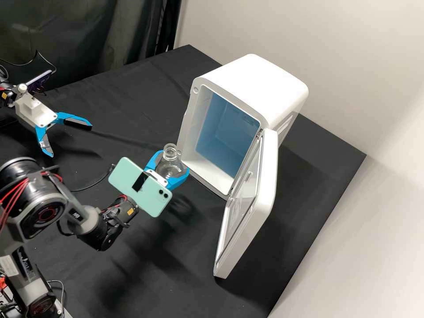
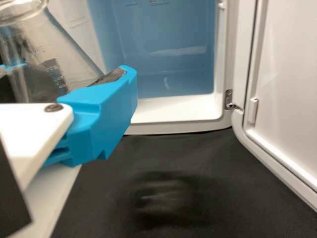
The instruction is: Place the flask in the incubator
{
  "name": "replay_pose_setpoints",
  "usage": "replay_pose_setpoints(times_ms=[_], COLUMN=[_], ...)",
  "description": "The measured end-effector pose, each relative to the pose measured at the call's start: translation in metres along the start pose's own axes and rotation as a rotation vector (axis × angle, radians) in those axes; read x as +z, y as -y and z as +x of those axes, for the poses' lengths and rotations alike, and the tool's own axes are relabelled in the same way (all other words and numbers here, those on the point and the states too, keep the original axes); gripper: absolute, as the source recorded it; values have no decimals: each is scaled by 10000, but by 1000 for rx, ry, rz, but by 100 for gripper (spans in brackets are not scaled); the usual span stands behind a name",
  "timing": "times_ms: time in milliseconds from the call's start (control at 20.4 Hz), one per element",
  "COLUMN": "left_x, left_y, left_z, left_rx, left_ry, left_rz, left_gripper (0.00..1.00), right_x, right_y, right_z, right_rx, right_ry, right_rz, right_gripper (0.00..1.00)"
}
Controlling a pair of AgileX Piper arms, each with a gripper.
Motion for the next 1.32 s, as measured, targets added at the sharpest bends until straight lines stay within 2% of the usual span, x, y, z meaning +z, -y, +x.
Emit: replay_pose_setpoints(times_ms=[147,196,294,392,539,637,882,931,1078,1323], left_x=[1,4,17,22,14,2,44,45,25,35], left_y=[19,24,28,26,39,41,39,49,69,86], left_z=[13,19,28,34,49,51,111,117,134,154], left_rx=[-9,-11,-14,-12,-16,-14,-7,-11,-17,-25], left_ry=[5,9,17,18,12,1,2,4,-15,-12], left_rz=[-12,-13,-7,10,18,13,0,-5,-5,-5], left_gripper=[100,100,100,100,100,100,100,100,100,100], right_x=[44,44,66,74,101,110,142,137,132,202], right_y=[12,13,25,28,47,42,-30,-50,-83,-209], right_z=[221,301,456,627,867,1031,1328,1368,1495,1673], right_rx=[24,33,39,34,13,7,32,41,54,62], right_ry=[15,16,39,53,83,111,169,173,171,204], right_rz=[-13,-17,-35,-33,-37,-48,-39,-38,-43,-38], right_gripper=[0,0,0,0,0,0,0,0,0,0])
